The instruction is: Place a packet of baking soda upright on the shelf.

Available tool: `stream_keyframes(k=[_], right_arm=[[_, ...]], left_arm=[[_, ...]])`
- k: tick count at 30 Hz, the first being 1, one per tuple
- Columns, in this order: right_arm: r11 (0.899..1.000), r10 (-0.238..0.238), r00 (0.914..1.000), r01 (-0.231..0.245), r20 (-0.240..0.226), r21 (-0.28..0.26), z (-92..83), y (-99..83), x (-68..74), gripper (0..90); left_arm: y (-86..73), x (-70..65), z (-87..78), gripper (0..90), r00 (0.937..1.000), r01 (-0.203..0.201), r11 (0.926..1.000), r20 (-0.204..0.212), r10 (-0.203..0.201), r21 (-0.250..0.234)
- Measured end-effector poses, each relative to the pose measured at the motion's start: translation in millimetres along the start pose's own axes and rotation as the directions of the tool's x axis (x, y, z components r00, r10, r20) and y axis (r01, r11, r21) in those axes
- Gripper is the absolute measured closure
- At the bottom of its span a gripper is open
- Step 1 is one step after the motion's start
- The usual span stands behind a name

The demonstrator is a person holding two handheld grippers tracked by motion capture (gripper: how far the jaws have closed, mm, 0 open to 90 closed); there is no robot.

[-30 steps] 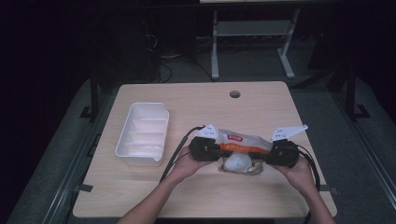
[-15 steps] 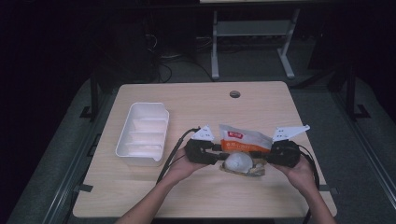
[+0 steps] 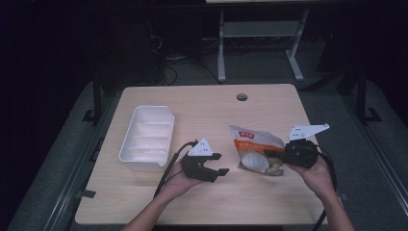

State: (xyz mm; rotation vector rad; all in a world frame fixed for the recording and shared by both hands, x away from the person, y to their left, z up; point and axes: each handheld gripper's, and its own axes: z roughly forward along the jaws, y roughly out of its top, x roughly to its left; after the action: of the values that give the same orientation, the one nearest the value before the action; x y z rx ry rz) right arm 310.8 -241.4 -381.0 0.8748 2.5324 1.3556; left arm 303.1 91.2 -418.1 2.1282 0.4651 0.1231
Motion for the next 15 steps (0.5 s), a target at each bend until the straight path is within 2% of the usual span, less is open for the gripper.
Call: stream_keyframes(k=[7, 15], right_arm=[[1.000, 0.003, 1.0000, -0.003, 0.007, 0.008, 2.1, 11.8, -2.1, 89.9], [1.000, -0.004, 0.9999, 0.003, 0.011, 0.009, 10.2, 28.2, 1.6, 90.0]], left_arm=[[-14.2, -10.9, -12.1, 35.1, 0.9987, -0.042, 0.9987, -0.027, 0.043, 0.028], [-28.2, -12.9, -22.1, 35.1, 0.9989, -0.032, 0.9989, -0.035, 0.033, 0.035]])
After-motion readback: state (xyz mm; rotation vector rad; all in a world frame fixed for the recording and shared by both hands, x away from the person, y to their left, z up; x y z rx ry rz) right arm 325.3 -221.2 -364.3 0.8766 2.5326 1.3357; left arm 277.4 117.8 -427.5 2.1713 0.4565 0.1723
